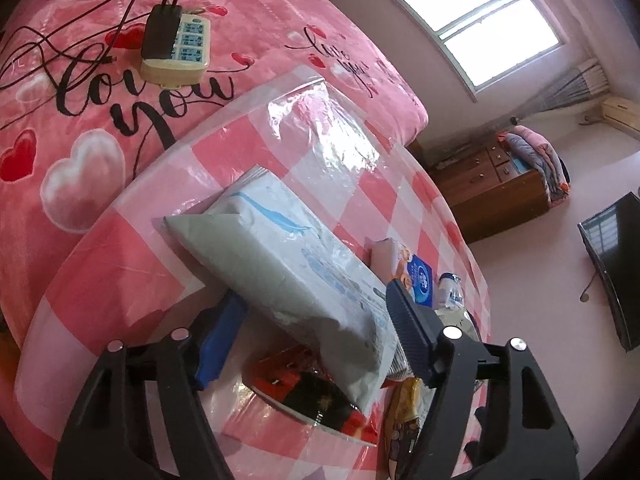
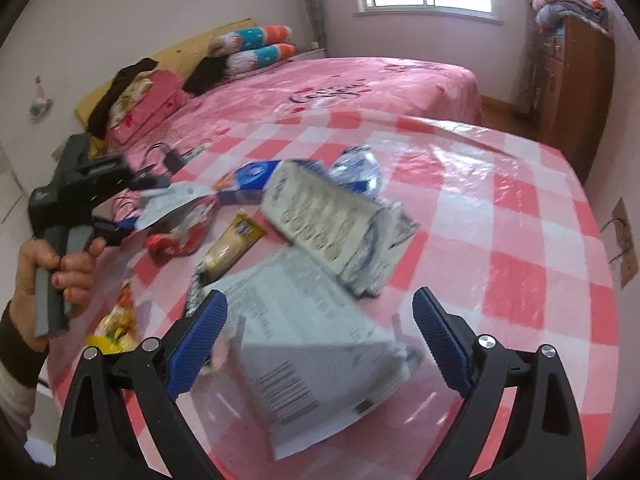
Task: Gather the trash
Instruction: 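Grasp the grey plastic package with the left tool while the right grasps the crumpled carton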
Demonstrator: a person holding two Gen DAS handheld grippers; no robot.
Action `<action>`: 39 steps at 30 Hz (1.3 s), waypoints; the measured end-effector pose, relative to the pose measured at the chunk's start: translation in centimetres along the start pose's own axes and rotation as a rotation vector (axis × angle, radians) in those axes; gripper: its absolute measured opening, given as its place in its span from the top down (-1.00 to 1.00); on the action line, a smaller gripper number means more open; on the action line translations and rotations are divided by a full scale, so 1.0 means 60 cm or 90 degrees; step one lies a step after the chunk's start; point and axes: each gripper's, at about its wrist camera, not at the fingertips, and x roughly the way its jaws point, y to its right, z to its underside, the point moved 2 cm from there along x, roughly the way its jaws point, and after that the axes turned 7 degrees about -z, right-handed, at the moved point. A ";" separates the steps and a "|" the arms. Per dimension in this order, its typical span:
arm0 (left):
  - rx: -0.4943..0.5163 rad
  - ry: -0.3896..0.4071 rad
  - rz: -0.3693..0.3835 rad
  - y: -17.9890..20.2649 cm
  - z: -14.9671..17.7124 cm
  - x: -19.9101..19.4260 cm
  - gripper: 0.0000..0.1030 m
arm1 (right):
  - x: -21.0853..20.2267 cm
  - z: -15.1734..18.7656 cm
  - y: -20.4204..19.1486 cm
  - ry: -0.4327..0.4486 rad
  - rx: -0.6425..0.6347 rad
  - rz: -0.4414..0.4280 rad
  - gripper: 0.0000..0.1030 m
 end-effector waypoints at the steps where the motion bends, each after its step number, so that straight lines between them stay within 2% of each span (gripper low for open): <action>1: 0.000 -0.001 -0.002 0.000 0.000 0.002 -0.34 | 0.001 -0.007 0.007 0.004 0.010 0.000 -0.80; 6: 0.013 0.007 -0.015 0.005 0.001 0.006 -0.19 | 0.017 -0.036 0.040 0.007 0.069 -0.027 -0.80; 12: 0.016 0.014 -0.010 0.003 0.003 0.009 0.00 | 0.050 -0.050 0.076 0.002 0.168 -0.100 -0.79; 13: 0.015 0.014 -0.008 0.002 0.004 0.009 0.04 | 0.054 -0.049 0.079 0.004 0.183 -0.115 -0.74; 15: 0.017 0.017 -0.004 0.002 0.005 0.009 0.08 | 0.060 -0.047 0.086 0.004 0.205 -0.128 -0.48; 16: 0.020 0.018 -0.005 0.004 0.006 0.008 0.11 | 0.061 -0.045 0.091 0.006 0.218 -0.133 -0.43; 20: 0.029 0.028 -0.010 0.009 0.010 0.003 0.21 | 0.059 -0.038 0.102 0.014 0.249 -0.142 0.11; 21: 0.029 0.030 -0.010 0.009 0.011 0.001 0.24 | 0.058 -0.035 0.103 0.013 0.253 -0.144 0.18; 29: 0.032 0.036 0.009 0.008 0.024 -0.020 0.35 | 0.030 -0.026 0.080 0.036 0.237 -0.152 0.32; 35: 0.038 0.044 0.029 0.010 0.036 -0.049 0.41 | -0.003 -0.024 0.032 0.066 0.175 -0.117 0.33; 39: 0.043 0.044 0.046 0.011 0.048 -0.070 0.43 | -0.024 -0.020 0.013 0.086 0.164 -0.112 0.33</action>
